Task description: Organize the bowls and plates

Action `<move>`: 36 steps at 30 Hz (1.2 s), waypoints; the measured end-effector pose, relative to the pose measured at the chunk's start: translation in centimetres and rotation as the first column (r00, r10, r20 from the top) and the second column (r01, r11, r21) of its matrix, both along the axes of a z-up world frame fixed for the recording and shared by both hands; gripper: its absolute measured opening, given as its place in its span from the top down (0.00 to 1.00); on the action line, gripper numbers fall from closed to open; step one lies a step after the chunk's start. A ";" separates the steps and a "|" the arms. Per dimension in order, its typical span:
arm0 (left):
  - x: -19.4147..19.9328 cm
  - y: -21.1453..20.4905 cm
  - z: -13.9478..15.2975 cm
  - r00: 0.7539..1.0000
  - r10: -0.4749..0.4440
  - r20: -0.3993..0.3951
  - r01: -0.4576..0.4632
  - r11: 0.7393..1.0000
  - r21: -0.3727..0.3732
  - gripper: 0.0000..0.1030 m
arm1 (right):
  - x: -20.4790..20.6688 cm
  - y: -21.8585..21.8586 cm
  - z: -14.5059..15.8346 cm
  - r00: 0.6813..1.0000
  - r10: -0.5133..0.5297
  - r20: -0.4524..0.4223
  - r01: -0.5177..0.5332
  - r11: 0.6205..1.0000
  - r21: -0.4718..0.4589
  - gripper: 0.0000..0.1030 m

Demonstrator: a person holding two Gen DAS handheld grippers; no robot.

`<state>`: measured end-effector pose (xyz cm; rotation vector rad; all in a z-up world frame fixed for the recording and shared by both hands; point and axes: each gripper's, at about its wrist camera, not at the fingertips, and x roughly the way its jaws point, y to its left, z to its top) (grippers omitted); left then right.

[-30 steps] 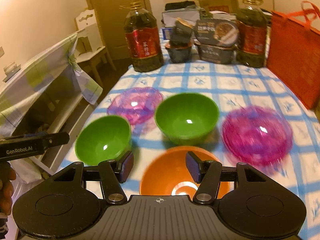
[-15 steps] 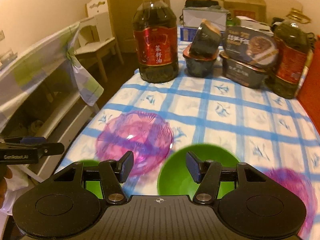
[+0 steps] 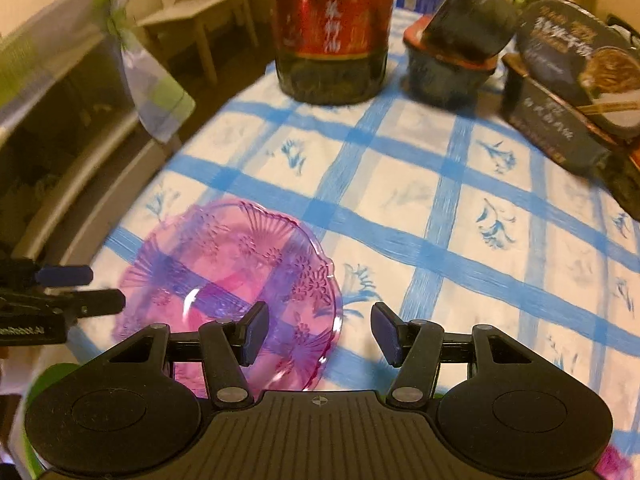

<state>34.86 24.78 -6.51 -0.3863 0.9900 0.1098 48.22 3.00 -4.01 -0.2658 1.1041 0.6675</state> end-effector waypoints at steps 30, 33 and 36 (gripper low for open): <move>1.1 -1.4 6.6 0.997 -0.055 0.055 0.053 0.998 0.042 0.90 | 0.8 -1.2 4.5 0.998 -0.050 -0.037 0.053 0.995 0.084 0.86; 0.6 -2.7 9.8 0.994 -0.068 0.087 0.063 0.996 0.060 0.90 | 0.0 -2.5 7.8 0.998 -0.062 0.002 0.062 0.993 0.099 0.86; -0.2 -4.5 12.6 0.989 -0.091 0.114 0.083 0.994 0.074 0.90 | -1.3 -4.4 10.9 0.996 -0.080 0.036 0.075 0.992 0.105 0.86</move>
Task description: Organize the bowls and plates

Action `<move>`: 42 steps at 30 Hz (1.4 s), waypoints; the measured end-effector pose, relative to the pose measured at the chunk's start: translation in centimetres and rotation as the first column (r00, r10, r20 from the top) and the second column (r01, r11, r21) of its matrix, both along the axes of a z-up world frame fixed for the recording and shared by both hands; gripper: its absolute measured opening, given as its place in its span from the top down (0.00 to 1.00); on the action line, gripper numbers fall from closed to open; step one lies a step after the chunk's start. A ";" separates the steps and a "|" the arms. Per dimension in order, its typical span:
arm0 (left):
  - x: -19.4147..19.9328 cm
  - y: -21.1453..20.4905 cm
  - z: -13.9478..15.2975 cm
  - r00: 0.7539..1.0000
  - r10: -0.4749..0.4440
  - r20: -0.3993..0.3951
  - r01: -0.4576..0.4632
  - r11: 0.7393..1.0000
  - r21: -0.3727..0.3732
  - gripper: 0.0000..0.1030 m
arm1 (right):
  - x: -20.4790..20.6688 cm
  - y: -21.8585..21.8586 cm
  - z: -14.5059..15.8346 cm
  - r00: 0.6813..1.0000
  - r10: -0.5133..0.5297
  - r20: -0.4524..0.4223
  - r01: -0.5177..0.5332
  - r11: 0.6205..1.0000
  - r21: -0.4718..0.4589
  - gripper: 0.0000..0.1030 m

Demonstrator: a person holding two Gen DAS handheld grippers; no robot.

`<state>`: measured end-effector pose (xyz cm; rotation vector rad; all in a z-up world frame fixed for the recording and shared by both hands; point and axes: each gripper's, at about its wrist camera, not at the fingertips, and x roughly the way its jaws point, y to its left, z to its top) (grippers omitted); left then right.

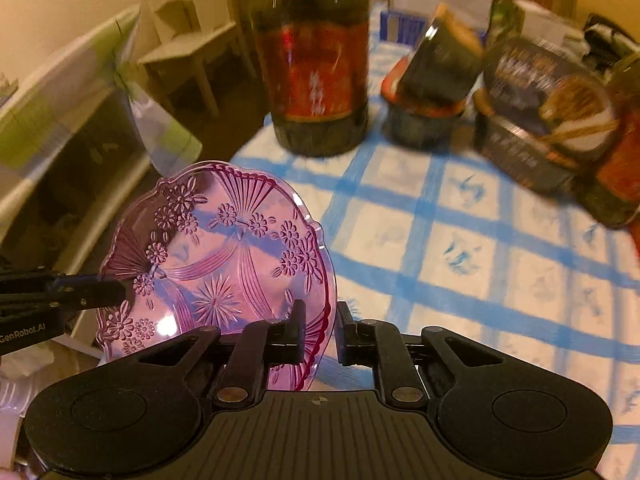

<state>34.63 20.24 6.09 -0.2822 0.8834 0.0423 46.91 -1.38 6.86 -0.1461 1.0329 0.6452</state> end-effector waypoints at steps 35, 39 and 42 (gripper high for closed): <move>-8.4 -31.6 -0.1 0.969 -0.246 -0.008 0.242 0.957 -0.162 0.90 | -15.3 -33.9 3.0 0.958 -0.285 0.029 0.286 0.957 -0.054 0.86; -8.6 -32.7 -1.3 0.977 -0.212 -0.011 0.207 0.965 -0.159 0.90 | -14.5 -34.9 1.4 0.961 -0.278 0.004 0.277 0.959 -0.050 0.86; -8.5 -33.2 -2.5 0.984 -0.176 -0.026 0.169 0.970 -0.175 0.90 | -13.6 -35.2 0.2 0.964 -0.266 -0.002 0.266 0.963 -0.049 0.86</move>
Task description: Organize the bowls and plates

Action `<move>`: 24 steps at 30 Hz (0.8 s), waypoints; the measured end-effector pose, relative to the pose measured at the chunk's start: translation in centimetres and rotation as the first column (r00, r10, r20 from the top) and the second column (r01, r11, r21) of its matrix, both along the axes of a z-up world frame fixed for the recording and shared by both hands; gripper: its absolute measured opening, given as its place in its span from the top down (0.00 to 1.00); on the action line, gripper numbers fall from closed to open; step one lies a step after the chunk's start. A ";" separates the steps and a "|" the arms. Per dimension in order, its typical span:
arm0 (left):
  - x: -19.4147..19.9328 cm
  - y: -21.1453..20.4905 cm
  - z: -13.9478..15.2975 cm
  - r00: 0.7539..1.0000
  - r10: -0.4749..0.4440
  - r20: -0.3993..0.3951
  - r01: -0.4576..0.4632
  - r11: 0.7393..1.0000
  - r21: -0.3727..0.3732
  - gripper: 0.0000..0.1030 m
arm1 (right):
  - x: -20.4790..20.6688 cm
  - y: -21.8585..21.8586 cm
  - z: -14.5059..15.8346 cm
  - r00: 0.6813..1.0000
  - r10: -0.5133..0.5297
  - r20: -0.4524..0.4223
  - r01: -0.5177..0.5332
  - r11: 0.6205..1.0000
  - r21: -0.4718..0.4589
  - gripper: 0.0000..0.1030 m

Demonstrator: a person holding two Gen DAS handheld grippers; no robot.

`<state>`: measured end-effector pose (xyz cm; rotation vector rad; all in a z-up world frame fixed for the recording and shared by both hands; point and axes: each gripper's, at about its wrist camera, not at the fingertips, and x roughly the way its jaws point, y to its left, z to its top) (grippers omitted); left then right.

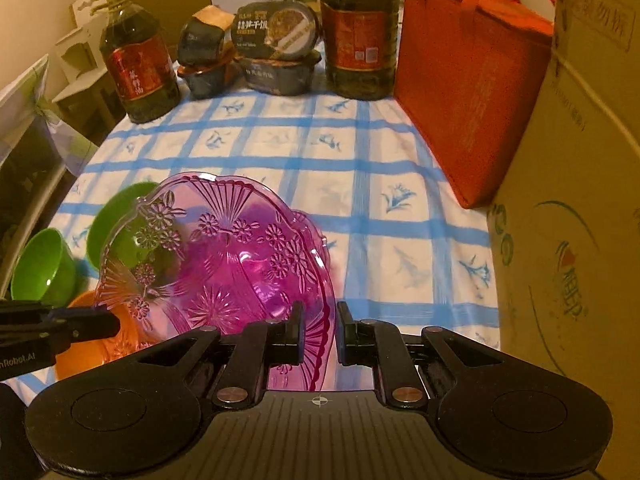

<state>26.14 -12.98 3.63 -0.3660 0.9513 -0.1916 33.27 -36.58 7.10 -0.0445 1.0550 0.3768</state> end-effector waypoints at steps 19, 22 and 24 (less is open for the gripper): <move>3.9 0.1 -6.2 0.968 0.245 -0.049 -0.245 0.969 -0.005 0.90 | 9.1 3.5 -6.2 0.985 0.172 -0.008 -0.172 0.985 -0.020 0.85; 4.5 0.2 -7.1 0.963 0.263 -0.060 -0.264 0.964 -0.003 0.90 | 10.1 4.0 -7.2 0.982 0.189 -0.016 -0.190 0.982 -0.022 0.85; 5.0 0.1 -7.6 0.963 0.260 -0.070 -0.261 0.965 0.003 0.90 | 10.6 4.2 -7.7 0.980 0.198 -0.020 -0.199 0.980 -0.029 0.84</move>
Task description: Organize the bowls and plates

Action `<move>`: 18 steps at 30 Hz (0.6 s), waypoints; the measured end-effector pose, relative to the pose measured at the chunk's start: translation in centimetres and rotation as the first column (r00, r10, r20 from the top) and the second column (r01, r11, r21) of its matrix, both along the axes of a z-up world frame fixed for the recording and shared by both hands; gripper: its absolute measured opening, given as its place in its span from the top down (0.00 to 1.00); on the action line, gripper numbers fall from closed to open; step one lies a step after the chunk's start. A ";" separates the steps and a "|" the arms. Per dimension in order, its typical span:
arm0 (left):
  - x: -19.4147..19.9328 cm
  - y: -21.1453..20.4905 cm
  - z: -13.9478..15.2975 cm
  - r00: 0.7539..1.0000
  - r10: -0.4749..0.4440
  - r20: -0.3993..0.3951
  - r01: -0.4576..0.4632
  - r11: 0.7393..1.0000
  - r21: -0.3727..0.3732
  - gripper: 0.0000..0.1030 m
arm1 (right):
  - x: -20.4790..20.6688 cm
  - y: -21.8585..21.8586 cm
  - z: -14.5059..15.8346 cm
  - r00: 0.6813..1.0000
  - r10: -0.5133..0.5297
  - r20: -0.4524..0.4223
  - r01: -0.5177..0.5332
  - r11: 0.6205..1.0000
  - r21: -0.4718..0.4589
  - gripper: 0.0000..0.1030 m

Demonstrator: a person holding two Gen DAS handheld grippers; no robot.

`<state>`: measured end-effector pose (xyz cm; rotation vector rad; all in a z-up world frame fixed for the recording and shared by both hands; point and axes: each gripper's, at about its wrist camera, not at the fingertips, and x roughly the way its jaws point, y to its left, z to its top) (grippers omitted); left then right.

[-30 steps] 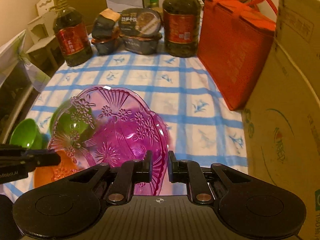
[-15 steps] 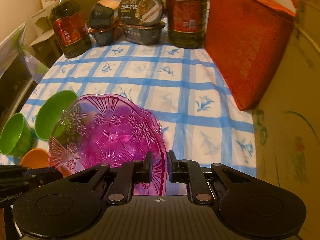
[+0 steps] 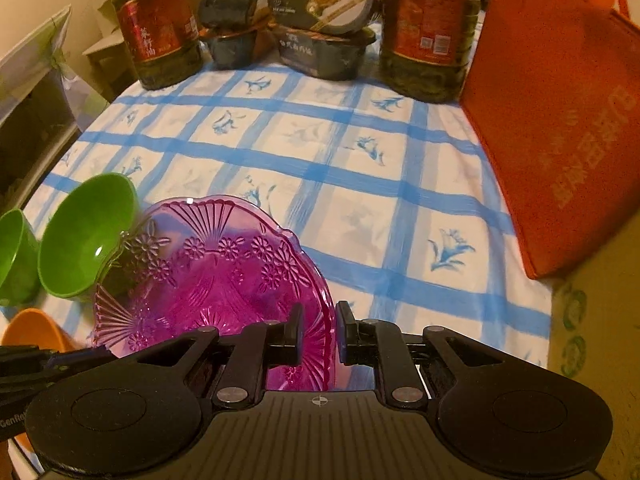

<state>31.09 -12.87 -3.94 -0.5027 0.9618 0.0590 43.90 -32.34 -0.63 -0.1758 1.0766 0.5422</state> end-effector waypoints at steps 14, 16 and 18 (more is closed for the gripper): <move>1.5 0.1 -1.4 1.000 -0.008 -0.016 0.009 0.999 0.051 0.88 | 1.4 -0.1 -4.3 0.997 -0.039 -0.061 0.040 0.999 0.016 0.87; 1.6 0.0 -1.4 1.000 -0.013 -0.011 0.014 0.997 0.075 0.88 | 1.5 -0.2 -4.5 0.997 -0.047 -0.059 0.049 0.998 0.032 0.87; 1.8 0.0 -1.5 1.000 -0.014 -0.011 0.015 0.997 0.080 0.87 | 1.6 -0.2 -4.7 0.997 -0.052 -0.048 0.054 0.998 0.044 0.87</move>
